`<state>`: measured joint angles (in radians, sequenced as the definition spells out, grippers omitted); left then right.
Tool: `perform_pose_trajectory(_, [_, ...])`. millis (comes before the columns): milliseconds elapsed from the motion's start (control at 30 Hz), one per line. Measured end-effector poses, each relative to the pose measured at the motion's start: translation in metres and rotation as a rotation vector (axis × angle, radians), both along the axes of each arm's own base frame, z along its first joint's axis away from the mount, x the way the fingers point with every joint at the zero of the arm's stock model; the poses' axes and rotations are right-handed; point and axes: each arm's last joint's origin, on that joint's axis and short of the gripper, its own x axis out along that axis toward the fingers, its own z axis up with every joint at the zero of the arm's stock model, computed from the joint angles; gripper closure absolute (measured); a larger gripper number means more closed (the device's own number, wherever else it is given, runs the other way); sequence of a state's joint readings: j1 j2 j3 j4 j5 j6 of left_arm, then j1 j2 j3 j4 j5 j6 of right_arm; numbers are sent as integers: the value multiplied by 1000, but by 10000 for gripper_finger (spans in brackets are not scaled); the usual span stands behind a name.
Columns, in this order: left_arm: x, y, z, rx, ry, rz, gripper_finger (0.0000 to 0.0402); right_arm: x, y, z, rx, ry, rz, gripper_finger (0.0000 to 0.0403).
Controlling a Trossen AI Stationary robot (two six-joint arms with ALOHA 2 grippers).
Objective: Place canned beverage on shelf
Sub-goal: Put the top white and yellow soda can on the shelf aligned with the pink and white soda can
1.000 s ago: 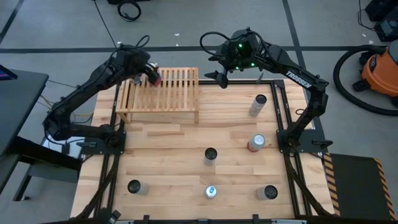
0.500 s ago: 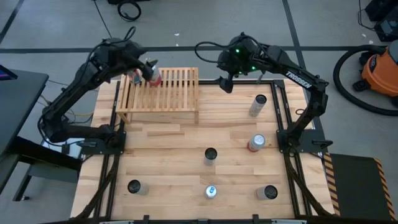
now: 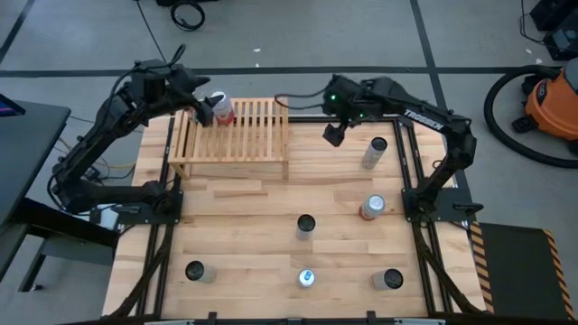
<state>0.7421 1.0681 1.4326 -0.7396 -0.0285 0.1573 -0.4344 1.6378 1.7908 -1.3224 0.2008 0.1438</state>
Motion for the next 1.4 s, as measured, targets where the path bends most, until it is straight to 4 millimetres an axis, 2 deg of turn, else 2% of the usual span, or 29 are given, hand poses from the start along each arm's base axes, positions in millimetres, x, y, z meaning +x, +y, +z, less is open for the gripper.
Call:
perform_pose_trajectory(133, [-9, -8, 6, 32, -19, -4, 88, -9, -1, -21, 5, 72, -68, 37])
perform_pose_trajectory(300, [-14, -13, 7, 29, -17, -5, 88, -39, 6, -36, 14, 86, -161, 37])
perform_pose_trajectory(500, [-15, -13, 5, 15, -1, -4, 88, -85, 23, -47, -10, -56, -282, 37])
perform_pose_trajectory(633, [-15, -14, 5, 18, -4, -4, 88, -106, 32, -60, -23, -115, -355, 37])
perform_pose_trajectory(867, [-15, -14, 5, 15, -7, -3, 88, -125, 42, -82, -26, -148, -382, 37])
perform_pose_trajectory(1167, [-15, -14, 5, 4, -19, 4, 88, -135, 47, -111, -61, -167, -376, 37])
perform_pose_trajectory(1400, [-15, -14, 5, 2, -23, 6, 88, -144, 51, -112, -103, -197, -391, 37])
